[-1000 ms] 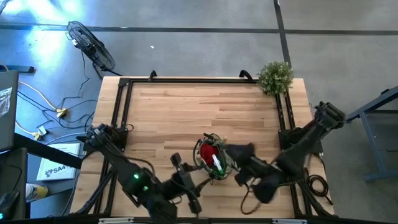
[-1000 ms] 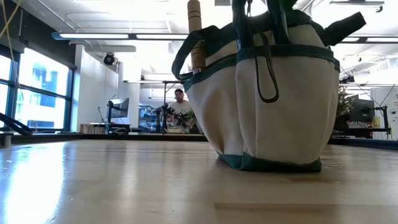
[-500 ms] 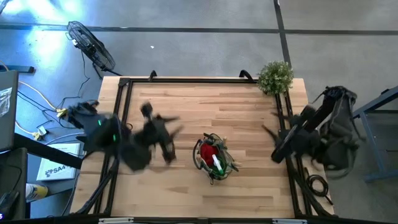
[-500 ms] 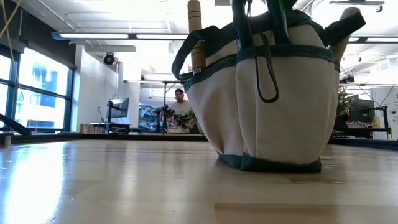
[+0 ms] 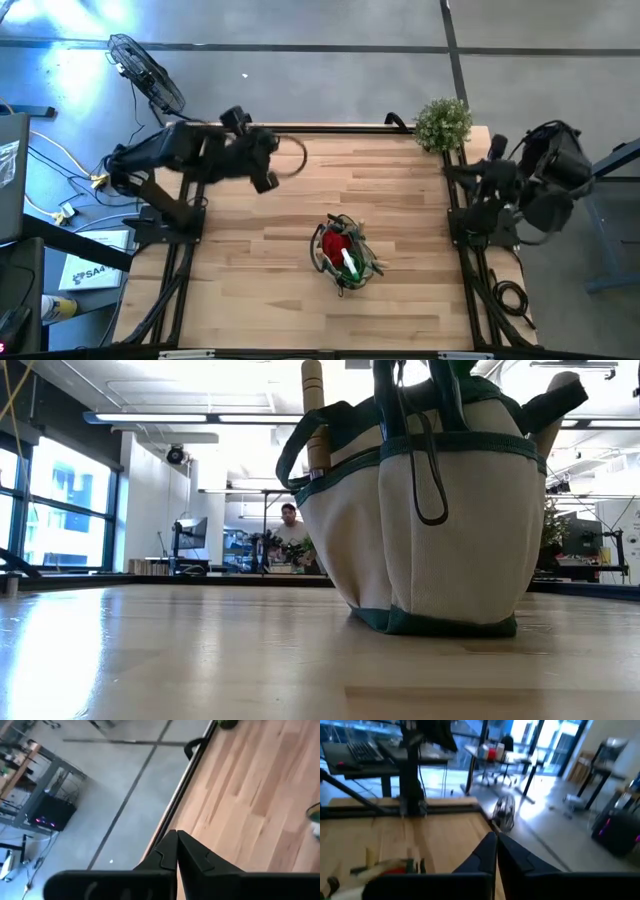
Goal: Pick & Place Garden tools in Gardening bag
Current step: Return to Home Position
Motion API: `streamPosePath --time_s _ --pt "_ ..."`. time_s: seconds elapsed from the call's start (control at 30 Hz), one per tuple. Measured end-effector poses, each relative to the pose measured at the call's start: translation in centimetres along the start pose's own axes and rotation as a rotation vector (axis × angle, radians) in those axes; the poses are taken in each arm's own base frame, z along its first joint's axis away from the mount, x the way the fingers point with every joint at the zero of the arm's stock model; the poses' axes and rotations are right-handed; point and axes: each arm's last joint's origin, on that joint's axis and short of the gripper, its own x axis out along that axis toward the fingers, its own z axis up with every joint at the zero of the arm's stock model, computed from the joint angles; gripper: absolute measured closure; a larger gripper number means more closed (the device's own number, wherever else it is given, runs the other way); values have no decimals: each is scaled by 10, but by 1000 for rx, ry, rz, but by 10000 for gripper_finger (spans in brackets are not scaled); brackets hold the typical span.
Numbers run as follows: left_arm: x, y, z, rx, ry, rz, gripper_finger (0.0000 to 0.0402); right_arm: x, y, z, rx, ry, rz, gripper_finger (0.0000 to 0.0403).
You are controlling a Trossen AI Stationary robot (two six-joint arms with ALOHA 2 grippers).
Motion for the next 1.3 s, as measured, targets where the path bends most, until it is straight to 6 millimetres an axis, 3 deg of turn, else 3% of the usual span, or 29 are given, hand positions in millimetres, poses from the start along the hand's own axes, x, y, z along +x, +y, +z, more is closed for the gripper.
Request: streamPosePath --time_s 0.2,0.33,0.5,0.7,1.0,1.3 --pt "14 39 -2 -73 41 -73 401 -3 -27 -37 74 62 11 399" --pt "18 50 -7 -122 -65 -199 401 -2 -31 -75 141 39 40 399" --pt "30 38 -30 -115 -252 -364 401 2 -26 -125 253 1 109 399" --pt "51 17 -91 -156 -366 -385 401 4 -14 -166 349 -13 242 399" --pt "60 -3 -165 -249 -613 -611 401 0 15 -190 414 -35 452 399" --pt "75 -18 -202 -248 -603 -657 401 6 44 -213 465 -100 622 399"
